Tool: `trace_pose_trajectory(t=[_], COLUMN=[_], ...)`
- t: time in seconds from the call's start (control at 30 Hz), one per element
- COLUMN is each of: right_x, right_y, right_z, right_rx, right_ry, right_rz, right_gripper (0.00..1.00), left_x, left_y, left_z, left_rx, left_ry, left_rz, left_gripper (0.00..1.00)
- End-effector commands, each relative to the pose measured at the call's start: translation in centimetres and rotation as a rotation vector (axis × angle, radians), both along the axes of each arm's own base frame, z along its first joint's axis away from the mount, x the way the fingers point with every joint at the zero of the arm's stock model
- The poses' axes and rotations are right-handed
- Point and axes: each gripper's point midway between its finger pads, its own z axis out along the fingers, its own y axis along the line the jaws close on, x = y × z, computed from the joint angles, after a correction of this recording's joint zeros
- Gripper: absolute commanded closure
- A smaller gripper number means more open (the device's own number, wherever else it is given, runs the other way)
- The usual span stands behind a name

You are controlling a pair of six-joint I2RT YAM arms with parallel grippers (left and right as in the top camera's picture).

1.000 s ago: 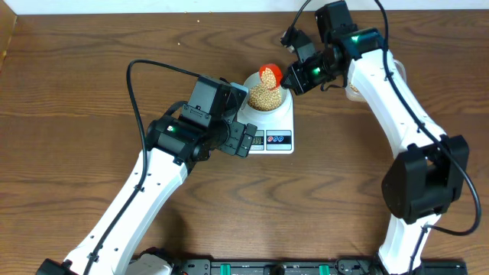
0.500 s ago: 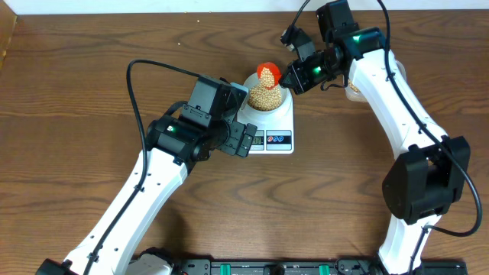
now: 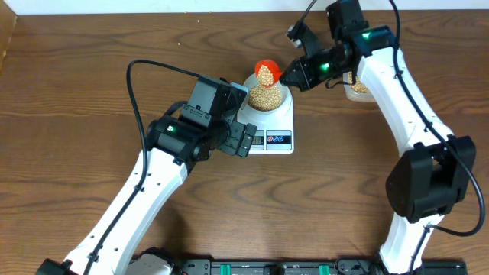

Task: Scoop item into bowl and weigh 50g on scale
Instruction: 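Tilt the red scoop over the grey bowl to pour soybeans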

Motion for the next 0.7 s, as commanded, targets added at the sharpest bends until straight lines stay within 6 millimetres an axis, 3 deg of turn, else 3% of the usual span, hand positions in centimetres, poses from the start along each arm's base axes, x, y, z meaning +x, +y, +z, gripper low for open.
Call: trace_pose_trajectory(t=[0.0, 0.67], right_x=[-0.22, 0.18], right_y=[0.41, -0.16], right_z=[2.44, 1.52], right_rx=[0.073, 0.0], right_ry=[-0.022, -0.037], right_rz=[0.018, -0.009], right_gripper=[0.99, 0.99], left_x=[0.05, 0.05], left_y=[0.34, 0.34], left_z=[-0.38, -0.38], left_rx=[0.012, 0.012], left_ry=[0.005, 0.005], left_rz=[0.009, 0.009], left_gripper=[0.06, 0.06])
